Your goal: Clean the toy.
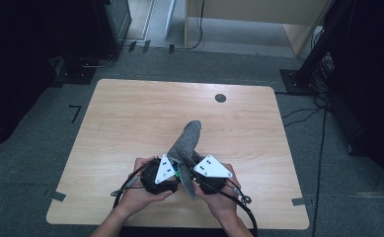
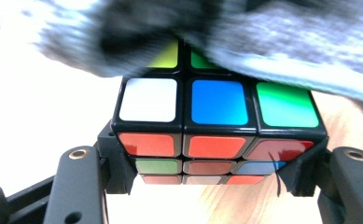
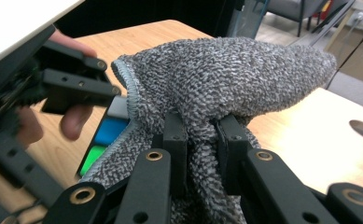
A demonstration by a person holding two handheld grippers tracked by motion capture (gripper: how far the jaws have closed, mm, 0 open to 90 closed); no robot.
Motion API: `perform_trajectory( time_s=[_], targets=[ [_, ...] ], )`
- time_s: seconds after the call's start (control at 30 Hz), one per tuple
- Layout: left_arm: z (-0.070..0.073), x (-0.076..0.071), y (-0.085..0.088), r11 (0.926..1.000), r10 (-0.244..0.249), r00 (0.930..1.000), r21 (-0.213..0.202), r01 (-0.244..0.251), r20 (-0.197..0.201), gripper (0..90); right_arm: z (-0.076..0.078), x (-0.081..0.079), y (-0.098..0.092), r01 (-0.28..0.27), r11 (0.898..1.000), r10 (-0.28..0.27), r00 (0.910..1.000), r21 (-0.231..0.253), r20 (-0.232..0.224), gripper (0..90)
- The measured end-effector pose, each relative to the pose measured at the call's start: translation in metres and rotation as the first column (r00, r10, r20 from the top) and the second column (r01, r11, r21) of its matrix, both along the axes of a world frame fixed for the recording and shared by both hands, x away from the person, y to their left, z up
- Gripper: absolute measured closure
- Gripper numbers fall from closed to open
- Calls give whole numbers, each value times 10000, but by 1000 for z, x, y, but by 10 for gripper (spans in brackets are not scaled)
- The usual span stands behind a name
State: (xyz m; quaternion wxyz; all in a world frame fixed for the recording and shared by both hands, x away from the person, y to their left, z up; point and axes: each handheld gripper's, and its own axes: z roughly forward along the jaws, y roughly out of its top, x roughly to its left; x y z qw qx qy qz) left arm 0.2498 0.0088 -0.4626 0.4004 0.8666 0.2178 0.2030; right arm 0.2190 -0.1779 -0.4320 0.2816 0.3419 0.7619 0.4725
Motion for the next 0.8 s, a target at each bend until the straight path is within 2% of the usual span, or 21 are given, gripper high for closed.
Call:
perform_trajectory(
  time_s=[0.07, 0.1, 0.17, 0.2, 0.27, 0.33, 0.4, 0.47, 0.53, 0.57, 0.63, 0.67, 0.7, 0.8],
  targets=[
    [0, 2, 1, 9999, 140, 9997, -83, -142, -206, 346, -1, -7, 9, -473, 9987, 478, 9986, -200, 248, 782],
    [0, 1, 0, 9999, 127, 9997, -114, -129, -218, 346, -2, -11, 16, -1003, 9944, 1013, 9943, -335, 320, 781],
    [0, -3, -3, 9999, -115, 9999, -7, 115, -13, 346, -2, -15, 26, -1387, 9885, 1419, 9884, -597, 533, 782],
    [0, -5, -5, 9998, -159, 9998, -101, 160, 106, 346, -1, -16, 29, -1337, 9886, 1380, 9886, -697, 610, 783],
    [2, -5, -4, 9997, -185, 9997, -164, 187, 145, 346, 1, -11, 23, -1224, 9918, 1242, 9907, -356, 554, 783],
    [3, -3, -1, 9992, -48, 10000, -396, 48, -2, 346, 2, -5, 11, -584, 9983, 586, 9966, -41, 584, 783],
    [4, 1, 4, 9983, 129, 9998, -559, -135, -121, 346, 3, -1, 0, -22, 9999, 16, 9993, 163, 365, 783],
    [5, 4, 7, 9970, 281, 9991, -714, -303, -317, 346, 2, -3, -1, -177, 9990, 165, 9995, 409, 285, 782],
    [4, 4, 6, 9964, 238, 9988, -805, -272, -433, 346, 1, -11, 10, -605, 9982, 601, 9959, 50, 682, 781],
    [3, 3, 5, 9966, 144, 9992, -804, -174, -376, 346, 0, -13, 16, -1041, 9946, 1040, 9919, -24, 735, 781],
    [2, 1, 4, 9974, -3, 9996, -726, -17, -279, 346, -1, -16, 23, -1335, 9908, 1348, 9879, -209, 764, 782],
    [2, 1, 4, 9969, -69, 9996, -785, 46, -286, 346, -1, -16, 23, -1308, 9910, 1328, 9879, -299, 795, 783],
    [3, 1, 5, 9961, -138, 9994, -874, 109, -326, 346, 0, -14, 21, -1234, 9922, 1243, 9896, -171, 728, 784],
    [5, 2, 8, 9956, -52, 9995, -934, 23, -309, 346, 3, -5, 5, -329, 9993, 318, 9973, 154, 661, 785]
  ],
)
